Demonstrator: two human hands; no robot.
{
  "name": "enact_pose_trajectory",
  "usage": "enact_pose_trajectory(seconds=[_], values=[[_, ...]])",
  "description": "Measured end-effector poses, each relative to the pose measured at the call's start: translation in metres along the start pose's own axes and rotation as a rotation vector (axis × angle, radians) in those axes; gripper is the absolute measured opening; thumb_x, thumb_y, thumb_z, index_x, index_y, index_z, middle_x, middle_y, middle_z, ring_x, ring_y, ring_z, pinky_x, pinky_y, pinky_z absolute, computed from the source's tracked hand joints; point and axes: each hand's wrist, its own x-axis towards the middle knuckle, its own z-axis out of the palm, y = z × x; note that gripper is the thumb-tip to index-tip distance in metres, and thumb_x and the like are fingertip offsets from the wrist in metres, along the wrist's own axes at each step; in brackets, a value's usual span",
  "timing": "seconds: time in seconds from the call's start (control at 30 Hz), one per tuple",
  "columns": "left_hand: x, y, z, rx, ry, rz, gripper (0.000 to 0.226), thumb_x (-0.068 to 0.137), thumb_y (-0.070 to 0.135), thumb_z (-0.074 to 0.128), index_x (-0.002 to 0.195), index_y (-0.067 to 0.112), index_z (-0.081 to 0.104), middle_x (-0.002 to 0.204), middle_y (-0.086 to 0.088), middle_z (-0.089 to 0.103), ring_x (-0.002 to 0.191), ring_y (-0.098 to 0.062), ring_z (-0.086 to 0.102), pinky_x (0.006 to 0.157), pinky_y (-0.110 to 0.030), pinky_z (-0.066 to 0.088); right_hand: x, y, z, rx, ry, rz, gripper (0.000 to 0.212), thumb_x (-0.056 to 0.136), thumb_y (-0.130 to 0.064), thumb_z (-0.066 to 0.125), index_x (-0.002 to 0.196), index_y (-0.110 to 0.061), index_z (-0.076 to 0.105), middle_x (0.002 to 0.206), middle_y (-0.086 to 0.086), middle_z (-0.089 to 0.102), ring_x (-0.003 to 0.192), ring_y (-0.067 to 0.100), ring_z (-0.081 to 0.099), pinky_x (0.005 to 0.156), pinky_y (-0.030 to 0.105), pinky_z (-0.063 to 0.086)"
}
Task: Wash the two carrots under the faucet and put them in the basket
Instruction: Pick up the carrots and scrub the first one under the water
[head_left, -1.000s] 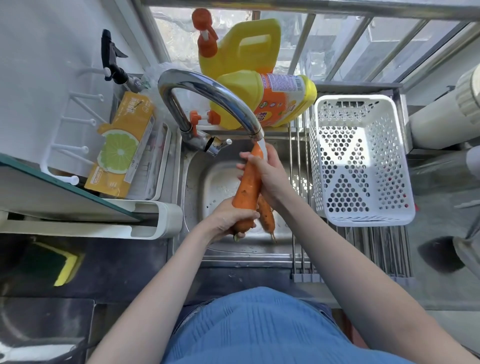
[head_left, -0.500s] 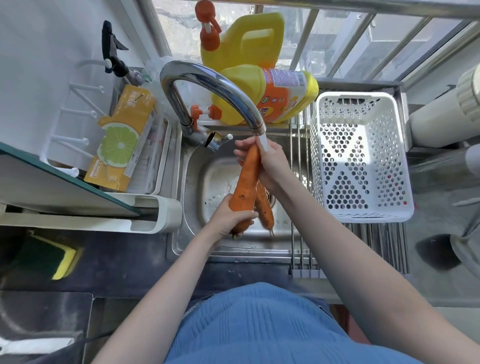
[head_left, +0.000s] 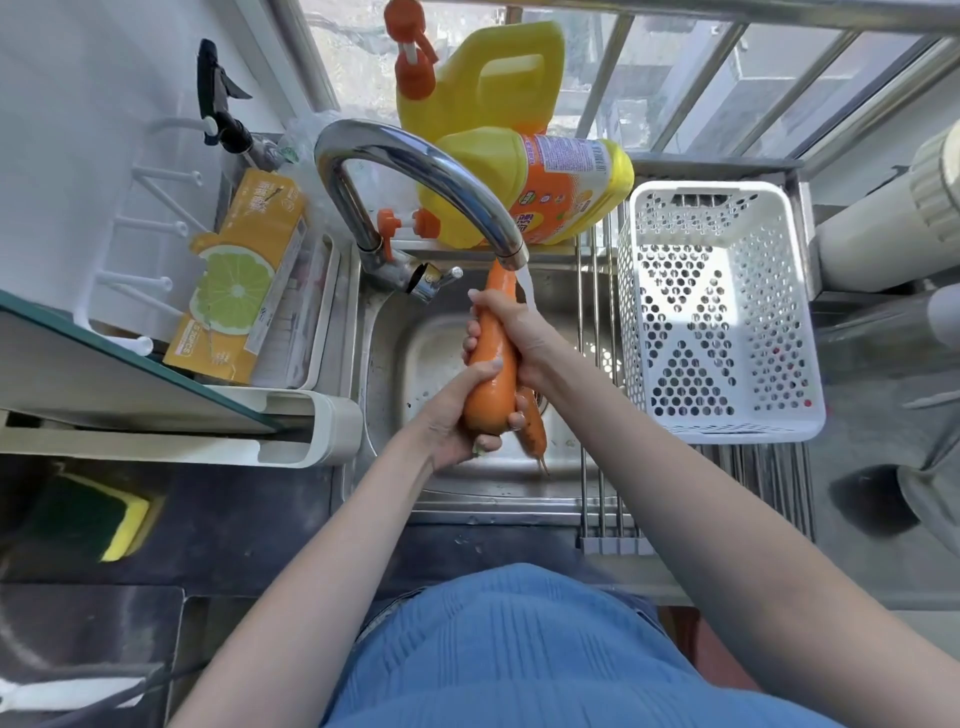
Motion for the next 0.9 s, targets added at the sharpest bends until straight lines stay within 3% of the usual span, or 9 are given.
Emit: enact_pose_trajectory(seconds=[0.1, 0.23, 0.37, 0.47, 0.57, 0.67, 0.73, 0.8, 0.9], values=[[0.008, 0.005, 0.007, 0.132, 0.212, 0.086, 0.037, 0.091, 0.042, 0.054, 0.095, 0.006, 0.052, 0.064, -0.010, 0.059, 0.040, -0.014, 0.051, 0.027, -0.013, 0.024, 0.011, 0.003, 0.001, 0.063, 0.212, -0.105, 0.020, 0.090, -0.017, 0.063, 0.077, -0.009, 0.051, 0.054, 0.007, 0.052, 0.041, 0.016, 0.051, 0.048, 0.026, 0.048], [0.021, 0.005, 0.011, 0.374, 0.488, 0.192, 0.058, 0.087, 0.062, 0.041, 0.095, 0.008, 0.058, 0.075, -0.017, 0.064, 0.040, -0.022, 0.053, 0.032, -0.014, 0.026, 0.016, 0.001, -0.004, 0.074, 0.398, -0.145, 0.020, 0.086, -0.016, 0.070, 0.083, -0.004, 0.054, 0.056, 0.010, 0.054, 0.039, 0.017, 0.053, 0.047, 0.028, 0.047], [0.016, 0.012, 0.013, 0.374, 0.369, 0.123, 0.065, 0.098, 0.058, 0.027, 0.097, 0.001, 0.057, 0.067, -0.016, 0.065, 0.035, -0.018, 0.052, 0.028, -0.014, 0.027, 0.016, -0.003, -0.013, 0.166, 0.408, -0.083, 0.017, 0.088, -0.016, 0.067, 0.078, -0.007, 0.058, 0.047, 0.006, 0.056, 0.038, 0.016, 0.053, 0.050, 0.030, 0.048], [0.008, 0.020, 0.015, 0.370, 0.179, 0.031, 0.057, 0.096, 0.059, 0.036, 0.100, 0.004, 0.053, 0.067, -0.013, 0.066, 0.033, -0.010, 0.046, 0.028, -0.014, 0.030, 0.017, -0.009, -0.020, 0.181, 0.460, -0.014, 0.021, 0.094, -0.017, 0.058, 0.076, -0.008, 0.053, 0.047, 0.006, 0.051, 0.036, 0.014, 0.050, 0.045, 0.025, 0.047], [0.001, 0.033, 0.017, 0.514, 0.110, -0.060, 0.051, 0.094, 0.059, 0.041, 0.096, 0.009, 0.051, 0.067, -0.012, 0.062, 0.031, -0.006, 0.038, 0.030, -0.014, 0.027, 0.017, -0.011, -0.023, 0.139, 0.497, 0.046, 0.025, 0.097, -0.017, 0.052, 0.074, -0.008, 0.048, 0.049, 0.007, 0.048, 0.037, 0.015, 0.048, 0.044, 0.026, 0.045], [0.007, 0.031, 0.012, 0.855, 0.247, 0.117, 0.057, 0.097, 0.057, 0.036, 0.066, 0.011, 0.049, 0.047, -0.001, 0.053, 0.031, -0.009, 0.036, 0.040, -0.021, 0.027, 0.017, -0.013, -0.023, 0.073, 0.535, 0.053, 0.022, 0.094, -0.020, 0.055, 0.077, -0.006, 0.053, 0.052, 0.008, 0.054, 0.043, 0.016, 0.052, 0.050, 0.028, 0.048], [0.015, 0.028, 0.008, 1.089, 0.446, 0.303, 0.059, 0.100, 0.050, 0.036, 0.056, 0.012, 0.047, 0.043, -0.001, 0.051, 0.036, -0.016, 0.047, 0.044, -0.024, 0.036, 0.026, -0.013, -0.030, 0.013, 0.626, 0.049, 0.021, 0.089, -0.027, 0.061, 0.091, -0.006, 0.061, 0.071, 0.012, 0.065, 0.055, 0.020, 0.060, 0.062, 0.030, 0.054], [0.019, 0.032, 0.009, 1.129, 0.502, 0.323, 0.057, 0.102, 0.045, 0.033, 0.062, 0.009, 0.050, 0.048, -0.006, 0.055, 0.039, -0.020, 0.054, 0.041, -0.023, 0.041, 0.057, -0.005, -0.054, -0.001, 0.696, 0.075, 0.037, 0.085, -0.038, 0.063, 0.106, -0.008, 0.063, 0.085, 0.011, 0.071, 0.069, 0.024, 0.066, 0.077, 0.036, 0.056], [0.021, 0.043, 0.017, 1.188, 0.384, 0.150, 0.053, 0.098, 0.053, 0.039, 0.088, 0.004, 0.055, 0.066, -0.014, 0.064, 0.049, -0.024, 0.063, 0.043, -0.026, 0.052, 0.082, -0.001, -0.070, 0.020, 0.784, 0.159, 0.058, 0.078, -0.049, 0.061, 0.121, -0.009, 0.059, 0.108, 0.012, 0.069, 0.093, 0.032, 0.065, 0.094, 0.045, 0.048]])
